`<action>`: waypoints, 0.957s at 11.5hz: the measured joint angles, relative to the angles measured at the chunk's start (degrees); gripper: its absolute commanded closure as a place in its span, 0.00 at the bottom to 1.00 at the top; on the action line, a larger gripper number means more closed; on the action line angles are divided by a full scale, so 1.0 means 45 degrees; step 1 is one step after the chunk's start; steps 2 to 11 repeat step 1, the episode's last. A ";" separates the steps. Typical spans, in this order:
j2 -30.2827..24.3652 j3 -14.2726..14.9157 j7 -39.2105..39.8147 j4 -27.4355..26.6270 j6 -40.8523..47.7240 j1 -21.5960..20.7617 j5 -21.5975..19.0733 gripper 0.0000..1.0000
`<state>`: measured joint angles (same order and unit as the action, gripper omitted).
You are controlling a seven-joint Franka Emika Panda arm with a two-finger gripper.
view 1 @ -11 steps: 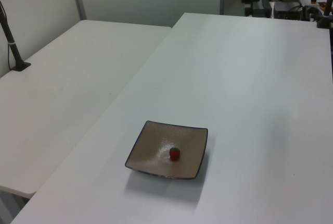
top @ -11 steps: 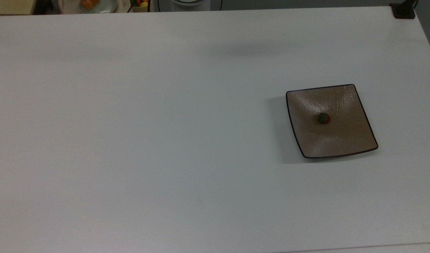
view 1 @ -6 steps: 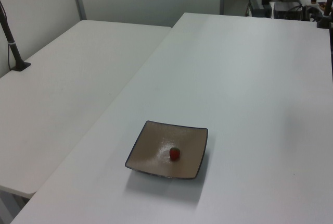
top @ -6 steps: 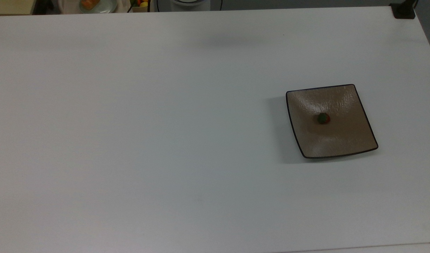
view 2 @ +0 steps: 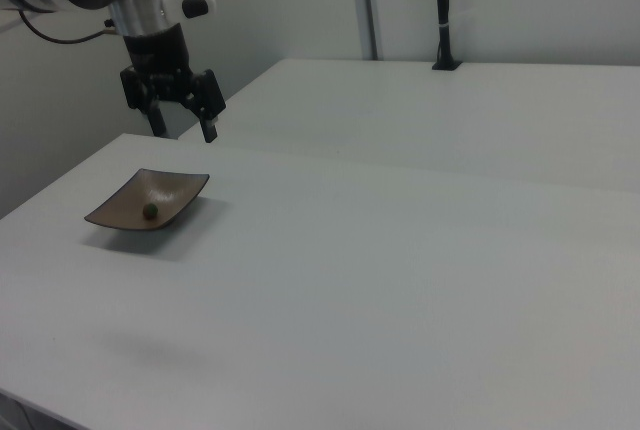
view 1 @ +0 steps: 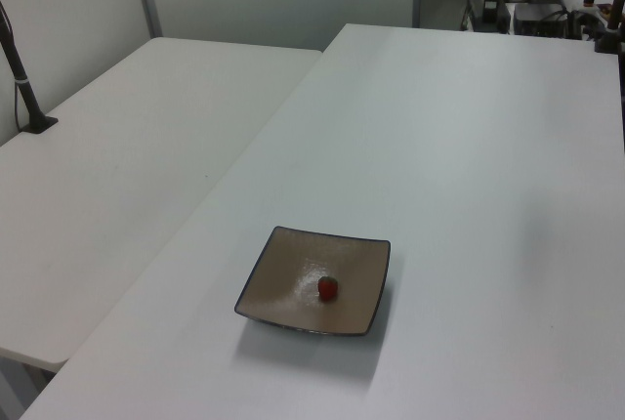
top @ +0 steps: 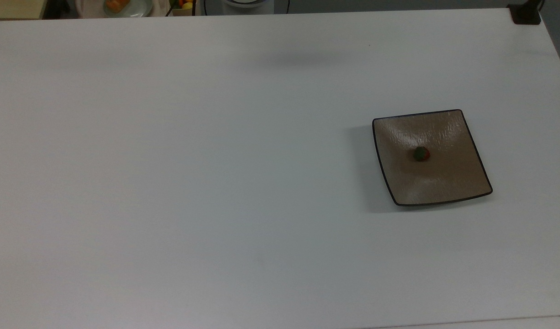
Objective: Strawberries on a ceramic plate
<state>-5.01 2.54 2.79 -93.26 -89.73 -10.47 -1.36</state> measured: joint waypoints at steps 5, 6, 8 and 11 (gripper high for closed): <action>0.0051 -0.0002 0.0001 -0.0040 -0.0197 -0.0064 0.0000 0.00; 0.0051 -0.0002 0.0001 -0.0040 -0.0197 -0.0064 0.0000 0.00; 0.0051 -0.0002 0.0001 -0.0040 -0.0197 -0.0064 0.0000 0.00; 0.0051 -0.0002 0.0001 -0.0040 -0.0197 -0.0064 0.0000 0.00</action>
